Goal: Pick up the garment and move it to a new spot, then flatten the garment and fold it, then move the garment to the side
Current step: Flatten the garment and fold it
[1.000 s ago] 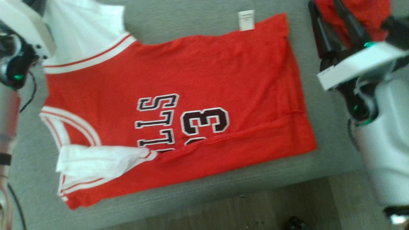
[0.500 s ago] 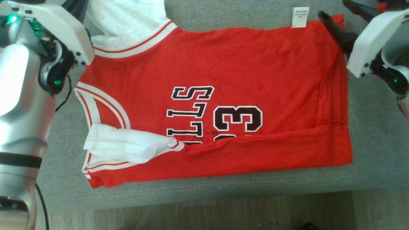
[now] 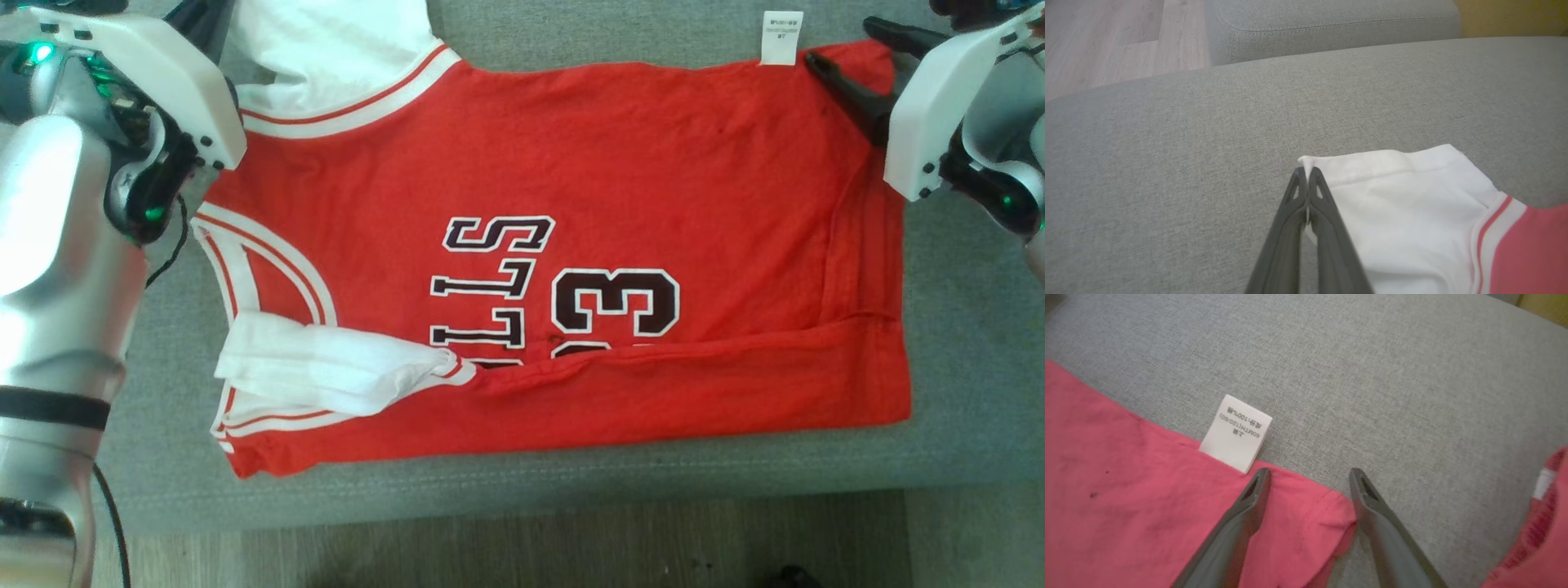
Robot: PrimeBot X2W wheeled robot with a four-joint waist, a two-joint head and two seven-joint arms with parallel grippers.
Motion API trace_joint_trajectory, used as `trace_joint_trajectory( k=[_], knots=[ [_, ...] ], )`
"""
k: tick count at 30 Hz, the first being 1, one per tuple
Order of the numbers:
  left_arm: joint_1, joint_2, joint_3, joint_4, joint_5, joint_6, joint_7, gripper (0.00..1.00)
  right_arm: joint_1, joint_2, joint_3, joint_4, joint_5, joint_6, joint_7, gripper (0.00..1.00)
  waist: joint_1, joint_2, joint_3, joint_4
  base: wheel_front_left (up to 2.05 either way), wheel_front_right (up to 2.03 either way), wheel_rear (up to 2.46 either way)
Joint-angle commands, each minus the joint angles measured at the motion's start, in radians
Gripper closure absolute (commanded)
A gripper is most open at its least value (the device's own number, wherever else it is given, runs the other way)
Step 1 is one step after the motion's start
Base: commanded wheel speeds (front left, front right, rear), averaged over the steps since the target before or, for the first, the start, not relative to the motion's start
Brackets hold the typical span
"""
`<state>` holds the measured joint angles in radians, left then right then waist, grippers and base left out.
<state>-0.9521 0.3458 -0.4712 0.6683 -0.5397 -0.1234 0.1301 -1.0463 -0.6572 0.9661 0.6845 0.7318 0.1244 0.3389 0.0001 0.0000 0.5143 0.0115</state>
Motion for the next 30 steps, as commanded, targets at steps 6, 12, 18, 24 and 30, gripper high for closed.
trace_joint_trajectory(
  k=[6, 12, 18, 24, 30],
  knots=[
    [-0.049, 0.051, 0.029, -0.012, -0.010, -0.001, -0.018, 1.00, -0.006, -0.018, 0.078, 0.021, 0.046, 0.006, 0.007, 1.00, -0.0001, 0.0000, -0.004, 0.003, 0.00, 0.00, 0.00],
    [-0.042, 0.062, 0.041, 0.003, -0.011, 0.019, -0.056, 1.00, -0.031, -0.017, 0.103, 0.054, 0.050, 0.006, -0.088, 1.00, -0.0001, 0.0000, -0.026, 0.000, 0.00, 0.00, 0.00],
    [-0.055, 0.072, 0.056, 0.021, -0.011, 0.038, -0.093, 1.00, -0.062, 0.001, 0.104, 0.105, 0.016, 0.006, -0.207, 1.00, -0.0001, 0.0000, -0.037, -0.003, 0.00, 0.00, 0.00],
    [-0.081, 0.067, 0.071, 0.040, -0.008, 0.060, -0.162, 1.00, -0.094, 0.041, 0.093, 0.179, -0.026, 0.006, -0.342, 1.00, -0.0001, 0.0000, -0.038, -0.002, 0.00, 0.00, 0.00],
    [-0.078, 0.048, 0.072, 0.062, -0.018, 0.049, -0.232, 1.00, -0.075, 0.083, 0.090, 0.249, -0.040, 0.006, -0.440, 1.00, -0.0001, 0.0000, -0.050, 0.005, 0.00, 0.00, 0.00]
  ],
)
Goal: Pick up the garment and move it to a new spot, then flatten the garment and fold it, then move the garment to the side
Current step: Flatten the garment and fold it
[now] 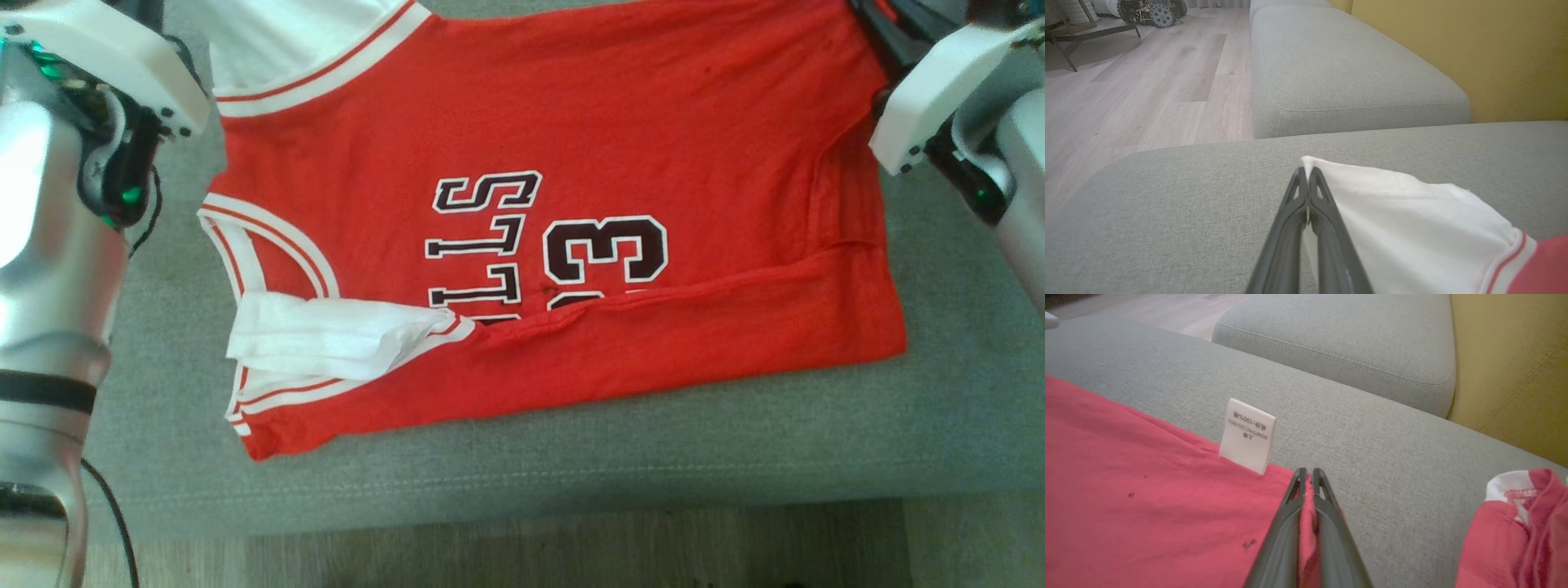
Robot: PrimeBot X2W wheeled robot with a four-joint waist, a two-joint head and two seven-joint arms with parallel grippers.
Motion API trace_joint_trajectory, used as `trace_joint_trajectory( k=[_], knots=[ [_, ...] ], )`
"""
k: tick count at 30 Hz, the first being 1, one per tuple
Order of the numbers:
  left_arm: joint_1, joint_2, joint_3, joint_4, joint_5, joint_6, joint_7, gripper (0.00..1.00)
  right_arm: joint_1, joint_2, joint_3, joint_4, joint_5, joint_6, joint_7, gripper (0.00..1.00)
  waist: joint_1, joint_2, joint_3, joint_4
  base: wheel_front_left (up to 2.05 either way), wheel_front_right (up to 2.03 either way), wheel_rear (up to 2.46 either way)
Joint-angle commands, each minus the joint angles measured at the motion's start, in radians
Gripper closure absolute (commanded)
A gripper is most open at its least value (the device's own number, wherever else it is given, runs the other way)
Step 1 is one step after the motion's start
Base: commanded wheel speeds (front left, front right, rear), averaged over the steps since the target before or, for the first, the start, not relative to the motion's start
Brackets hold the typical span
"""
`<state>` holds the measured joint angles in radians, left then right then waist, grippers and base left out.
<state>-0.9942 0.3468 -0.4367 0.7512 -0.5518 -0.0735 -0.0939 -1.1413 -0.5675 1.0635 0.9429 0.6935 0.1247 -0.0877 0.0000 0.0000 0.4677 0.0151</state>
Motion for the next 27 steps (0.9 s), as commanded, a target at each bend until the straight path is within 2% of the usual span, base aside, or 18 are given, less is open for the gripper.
trace_joint_trajectory(
  k=[1, 7, 14, 21, 27],
  knots=[
    [-0.030, 0.046, 0.030, -0.017, -0.005, -0.007, -0.009, 1.00, 0.028, -0.002, -0.003, -0.003, -0.004, 0.006, -0.026, 1.00, 0.0000, 0.0000, -0.007, 0.003, 0.00, 0.00, 0.00],
    [0.020, 0.064, 0.014, -0.019, -0.017, -0.029, -0.034, 1.00, 0.058, 0.010, 0.011, 0.044, -0.036, 0.006, -0.110, 1.00, 0.0000, 0.0000, -0.046, 0.004, 0.00, 0.00, 0.00],
    [0.129, 0.125, -0.032, -0.116, -0.022, -0.048, -0.042, 1.00, 0.124, 0.019, -0.010, 0.091, -0.086, 0.006, -0.165, 1.00, 0.0000, 0.0000, -0.111, 0.022, 0.00, 0.00, 0.00],
    [0.275, 0.204, -0.061, -0.243, -0.013, -0.040, -0.013, 1.00, 0.201, -0.009, -0.042, 0.050, -0.111, 0.006, -0.173, 1.00, 0.0000, 0.0000, -0.163, 0.032, 0.00, 0.00, 0.00],
    [0.405, 0.270, -0.085, -0.378, -0.028, -0.037, 0.054, 1.00, 0.288, -0.043, -0.087, -0.019, -0.134, 0.006, -0.174, 1.00, 0.0000, 0.0000, -0.193, 0.042, 0.00, 0.00, 0.00]
  ],
)
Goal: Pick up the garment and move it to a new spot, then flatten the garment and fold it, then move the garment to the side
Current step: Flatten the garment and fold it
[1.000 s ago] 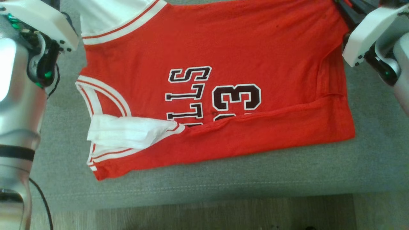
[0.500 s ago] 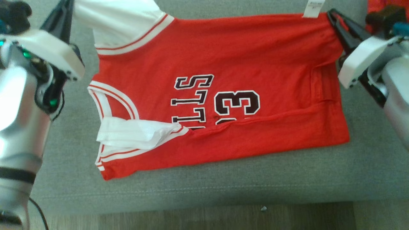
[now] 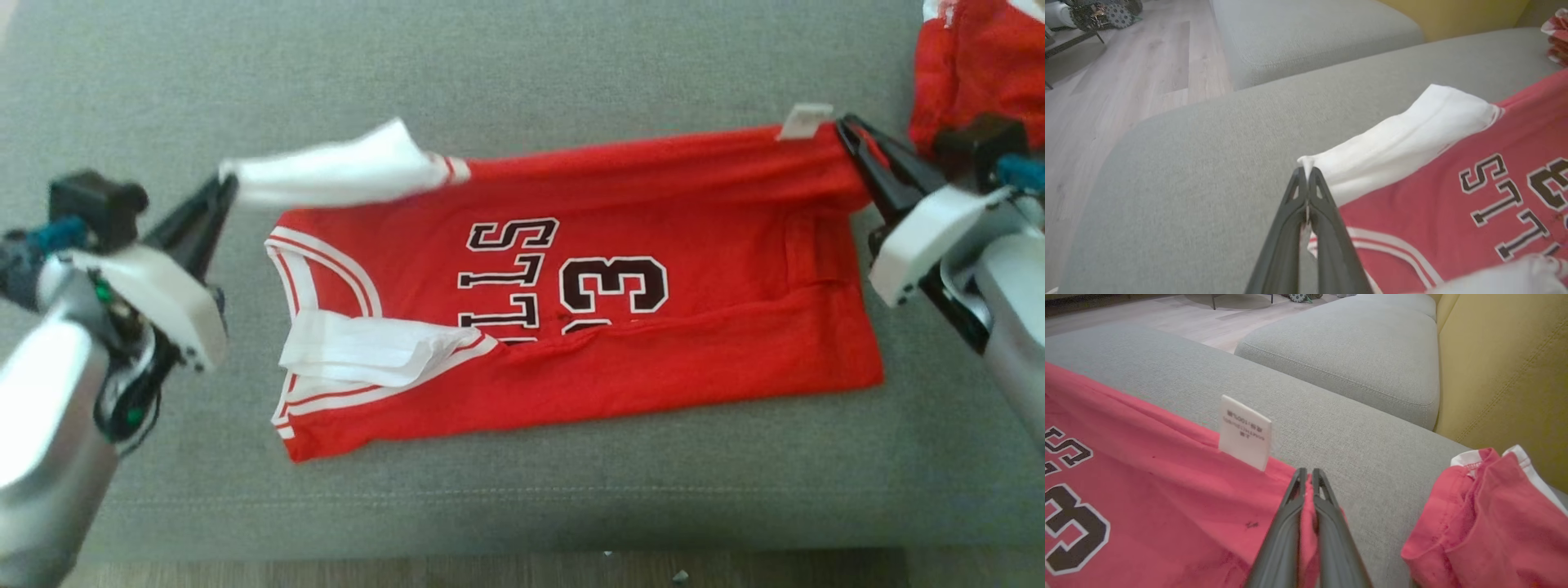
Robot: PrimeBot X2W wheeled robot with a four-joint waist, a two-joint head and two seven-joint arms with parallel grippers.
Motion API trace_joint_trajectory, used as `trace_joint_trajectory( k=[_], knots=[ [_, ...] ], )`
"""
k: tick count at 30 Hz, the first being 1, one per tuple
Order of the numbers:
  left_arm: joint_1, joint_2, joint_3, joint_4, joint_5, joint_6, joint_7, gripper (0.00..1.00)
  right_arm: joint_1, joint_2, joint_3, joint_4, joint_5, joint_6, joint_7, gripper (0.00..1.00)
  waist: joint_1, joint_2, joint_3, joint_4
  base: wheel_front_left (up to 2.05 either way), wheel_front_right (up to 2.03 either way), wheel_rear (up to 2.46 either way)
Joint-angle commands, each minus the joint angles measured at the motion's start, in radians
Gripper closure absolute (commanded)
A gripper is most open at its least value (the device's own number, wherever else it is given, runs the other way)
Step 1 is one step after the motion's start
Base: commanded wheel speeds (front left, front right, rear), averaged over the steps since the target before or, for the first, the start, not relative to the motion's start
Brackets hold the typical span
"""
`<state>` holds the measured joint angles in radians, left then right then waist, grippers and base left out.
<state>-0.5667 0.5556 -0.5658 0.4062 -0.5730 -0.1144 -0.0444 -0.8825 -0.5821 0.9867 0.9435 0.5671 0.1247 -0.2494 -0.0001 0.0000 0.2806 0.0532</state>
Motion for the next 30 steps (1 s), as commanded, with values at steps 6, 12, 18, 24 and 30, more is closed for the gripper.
trace_joint_trajectory(
  k=[6, 12, 18, 24, 30],
  knots=[
    [0.063, 0.116, 0.014, -0.133, -0.014, 0.002, 0.067, 1.00, 0.098, -0.054, -0.022, -0.060, -0.022, 0.006, -0.007, 1.00, 0.0001, 0.0000, -0.025, 0.012, 0.00, 0.00, 0.00],
    [0.143, 0.173, -0.026, -0.222, -0.029, -0.003, 0.143, 1.00, 0.164, -0.090, -0.018, -0.127, 0.013, 0.006, 0.093, 1.00, 0.0001, 0.0000, -0.042, 0.012, 0.00, 0.00, 0.00],
    [0.180, 0.221, -0.060, -0.286, -0.016, -0.005, 0.187, 1.00, 0.206, -0.142, -0.017, -0.231, 0.061, 0.006, 0.203, 1.00, 0.0001, 0.0000, -0.047, 0.008, 0.00, 0.00, 0.00],
    [0.200, 0.252, -0.091, -0.318, -0.036, -0.008, 0.255, 1.00, 0.246, -0.194, -0.021, -0.336, 0.096, 0.006, 0.305, 1.00, 0.0001, 0.0000, -0.052, 0.002, 0.00, 0.00, 0.00],
    [0.209, 0.259, -0.114, -0.329, -0.024, 0.001, 0.279, 1.00, 0.291, -0.229, -0.038, -0.423, 0.135, 0.006, 0.399, 0.00, 0.0001, 0.0000, -0.057, -0.007, 0.00, 0.00, 0.00]
  ],
)
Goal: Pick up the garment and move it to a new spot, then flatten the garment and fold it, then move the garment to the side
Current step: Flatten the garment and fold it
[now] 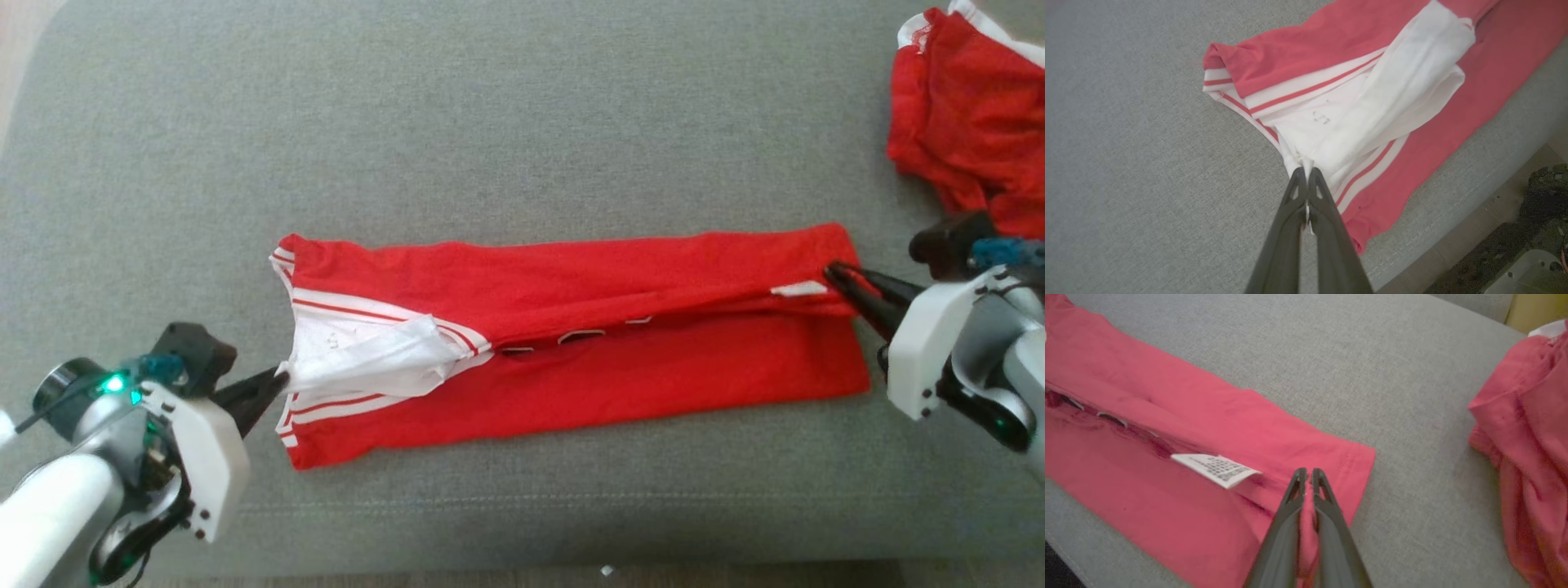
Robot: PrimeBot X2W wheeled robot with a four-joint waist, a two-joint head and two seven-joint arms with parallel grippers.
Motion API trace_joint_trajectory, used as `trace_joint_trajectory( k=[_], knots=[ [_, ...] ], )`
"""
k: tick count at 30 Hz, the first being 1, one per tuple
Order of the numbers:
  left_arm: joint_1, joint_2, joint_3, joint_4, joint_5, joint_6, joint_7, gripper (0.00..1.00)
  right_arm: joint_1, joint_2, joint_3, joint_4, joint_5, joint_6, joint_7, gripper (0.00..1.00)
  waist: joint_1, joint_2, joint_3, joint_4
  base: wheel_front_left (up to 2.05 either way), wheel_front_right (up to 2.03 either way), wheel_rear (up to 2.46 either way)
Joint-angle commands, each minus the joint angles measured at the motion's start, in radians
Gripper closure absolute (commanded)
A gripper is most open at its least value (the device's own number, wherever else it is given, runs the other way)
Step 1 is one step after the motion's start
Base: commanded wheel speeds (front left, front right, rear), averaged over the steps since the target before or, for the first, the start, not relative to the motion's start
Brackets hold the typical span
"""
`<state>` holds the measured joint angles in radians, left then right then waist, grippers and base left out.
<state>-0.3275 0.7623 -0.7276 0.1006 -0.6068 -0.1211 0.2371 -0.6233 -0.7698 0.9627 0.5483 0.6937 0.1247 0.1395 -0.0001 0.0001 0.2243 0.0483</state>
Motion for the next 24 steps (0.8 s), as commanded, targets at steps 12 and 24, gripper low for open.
trace_joint_trajectory(
  k=[12, 24],
  knots=[
    [-0.006, 0.017, 0.071, -0.020, -0.018, 0.060, -0.055, 0.00, 0.091, -0.080, -0.164, -0.148, 0.042, 0.006, 0.079, 0.00, 0.0001, -0.0001, -0.024, -0.006, 0.00, 0.00, 0.00],
    [0.017, -0.145, 0.286, -0.068, -0.163, 0.210, -0.361, 0.00, 0.184, 0.159, -0.542, -0.217, -0.030, 0.006, -0.133, 0.00, 0.0001, -0.0001, -0.072, 0.001, 0.00, 0.00, 0.00]
  ],
)
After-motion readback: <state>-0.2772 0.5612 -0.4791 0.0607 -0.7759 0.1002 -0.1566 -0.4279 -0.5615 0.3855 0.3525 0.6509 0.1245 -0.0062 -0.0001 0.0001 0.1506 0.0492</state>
